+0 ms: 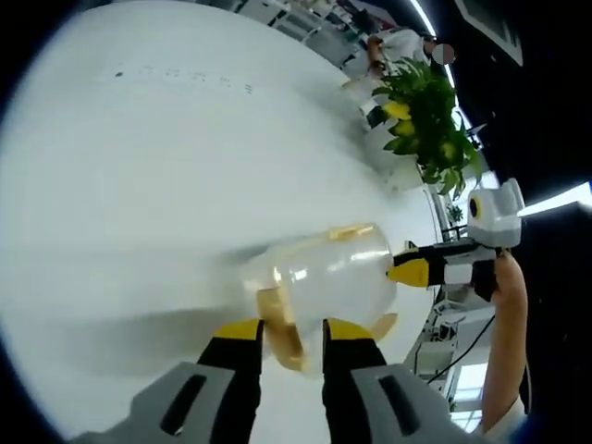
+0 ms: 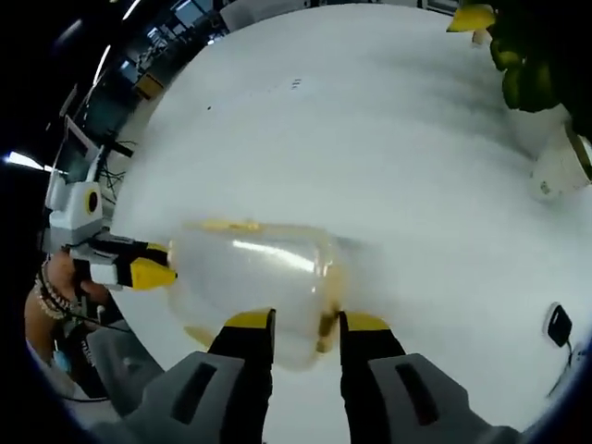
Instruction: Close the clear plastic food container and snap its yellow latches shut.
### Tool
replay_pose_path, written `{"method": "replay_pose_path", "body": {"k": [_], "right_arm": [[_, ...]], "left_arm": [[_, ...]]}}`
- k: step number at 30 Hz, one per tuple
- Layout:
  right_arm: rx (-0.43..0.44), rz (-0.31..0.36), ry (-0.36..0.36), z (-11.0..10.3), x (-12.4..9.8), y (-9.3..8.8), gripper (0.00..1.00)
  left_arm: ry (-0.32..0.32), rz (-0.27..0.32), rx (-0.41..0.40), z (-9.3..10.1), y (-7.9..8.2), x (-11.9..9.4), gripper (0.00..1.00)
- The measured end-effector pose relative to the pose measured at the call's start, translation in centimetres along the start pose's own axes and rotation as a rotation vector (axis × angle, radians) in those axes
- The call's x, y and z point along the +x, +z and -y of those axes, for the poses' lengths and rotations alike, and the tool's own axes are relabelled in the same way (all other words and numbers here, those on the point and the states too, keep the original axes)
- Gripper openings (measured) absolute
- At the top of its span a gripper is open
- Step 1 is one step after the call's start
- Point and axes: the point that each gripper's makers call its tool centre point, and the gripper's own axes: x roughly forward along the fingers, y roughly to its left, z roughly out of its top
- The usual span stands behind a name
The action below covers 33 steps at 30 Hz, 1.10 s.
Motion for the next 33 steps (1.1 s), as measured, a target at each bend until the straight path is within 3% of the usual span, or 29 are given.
{"method": "replay_pose_path", "body": {"k": [33], "right_arm": [[0.015, -0.015, -0.014, -0.05, 0.23, 0.03, 0.21]], "left_arm": [[-0.026, -0.068, -0.005, -0.05, 0.27, 0.33, 0.14]]}}
